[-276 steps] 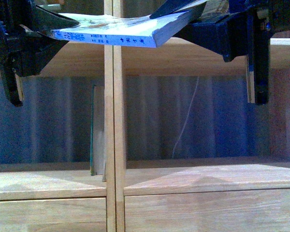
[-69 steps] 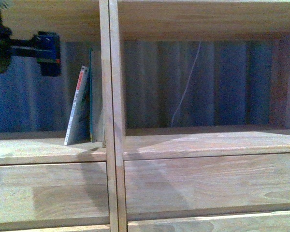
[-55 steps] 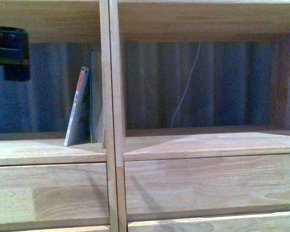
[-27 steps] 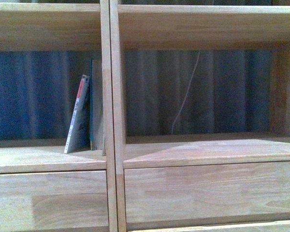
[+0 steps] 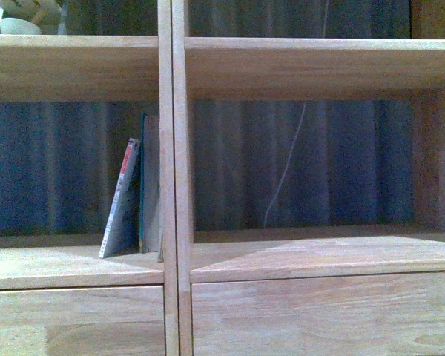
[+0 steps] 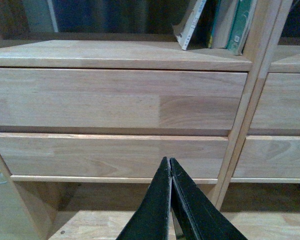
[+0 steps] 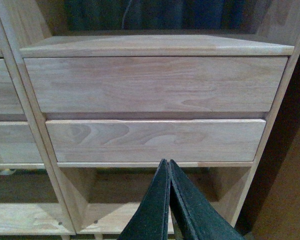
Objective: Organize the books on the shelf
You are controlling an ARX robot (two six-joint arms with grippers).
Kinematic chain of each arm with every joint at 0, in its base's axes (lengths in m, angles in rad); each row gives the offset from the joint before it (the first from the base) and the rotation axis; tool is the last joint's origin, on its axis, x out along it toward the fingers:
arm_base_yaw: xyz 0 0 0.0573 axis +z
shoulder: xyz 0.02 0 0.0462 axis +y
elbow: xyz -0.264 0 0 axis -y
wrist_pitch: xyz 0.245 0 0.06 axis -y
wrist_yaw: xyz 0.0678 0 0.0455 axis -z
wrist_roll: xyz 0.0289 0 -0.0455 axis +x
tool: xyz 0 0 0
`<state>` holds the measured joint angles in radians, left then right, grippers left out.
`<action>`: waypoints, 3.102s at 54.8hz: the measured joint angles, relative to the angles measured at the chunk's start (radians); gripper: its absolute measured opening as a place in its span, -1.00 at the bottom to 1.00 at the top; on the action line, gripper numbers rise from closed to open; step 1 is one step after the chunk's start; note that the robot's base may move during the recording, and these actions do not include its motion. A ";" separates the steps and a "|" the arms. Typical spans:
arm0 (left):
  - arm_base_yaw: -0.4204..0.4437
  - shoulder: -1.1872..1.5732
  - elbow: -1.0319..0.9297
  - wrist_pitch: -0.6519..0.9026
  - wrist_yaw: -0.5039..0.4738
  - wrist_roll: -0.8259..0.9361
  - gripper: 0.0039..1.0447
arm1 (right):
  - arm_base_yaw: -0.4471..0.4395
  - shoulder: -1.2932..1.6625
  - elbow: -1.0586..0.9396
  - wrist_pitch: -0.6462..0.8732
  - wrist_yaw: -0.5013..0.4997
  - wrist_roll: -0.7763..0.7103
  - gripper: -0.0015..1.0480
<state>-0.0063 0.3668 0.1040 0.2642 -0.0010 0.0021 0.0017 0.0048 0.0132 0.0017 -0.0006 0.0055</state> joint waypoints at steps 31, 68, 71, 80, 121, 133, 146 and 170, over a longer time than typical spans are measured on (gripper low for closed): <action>0.001 -0.166 -0.089 -0.067 0.001 0.000 -0.95 | 0.000 0.000 0.000 0.000 0.000 0.000 -0.94; 0.002 -0.360 -0.093 -0.263 0.001 0.000 -0.64 | 0.000 0.000 0.000 0.000 0.000 -0.002 -0.70; 0.002 -0.360 -0.093 -0.263 0.001 0.000 -0.47 | 0.000 0.000 0.000 0.000 0.000 -0.002 -0.54; 0.002 -0.360 -0.093 -0.263 0.001 0.000 0.10 | 0.000 0.000 0.000 0.000 0.000 -0.002 0.02; 0.002 -0.360 -0.093 -0.263 0.001 0.000 0.86 | 0.000 0.000 0.000 0.000 0.000 -0.002 0.86; 0.002 -0.360 -0.093 -0.263 0.001 0.000 0.86 | 0.000 0.000 0.000 0.000 0.000 -0.002 0.86; 0.002 -0.360 -0.093 -0.263 0.001 0.000 0.86 | 0.000 0.000 0.000 0.000 0.000 -0.002 0.86; 0.002 -0.360 -0.093 -0.263 0.001 0.000 0.86 | 0.000 0.000 0.000 0.000 0.000 -0.002 0.86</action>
<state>-0.0044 0.0063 0.0113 0.0013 0.0002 0.0017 0.0017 0.0048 0.0132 0.0013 -0.0006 0.0036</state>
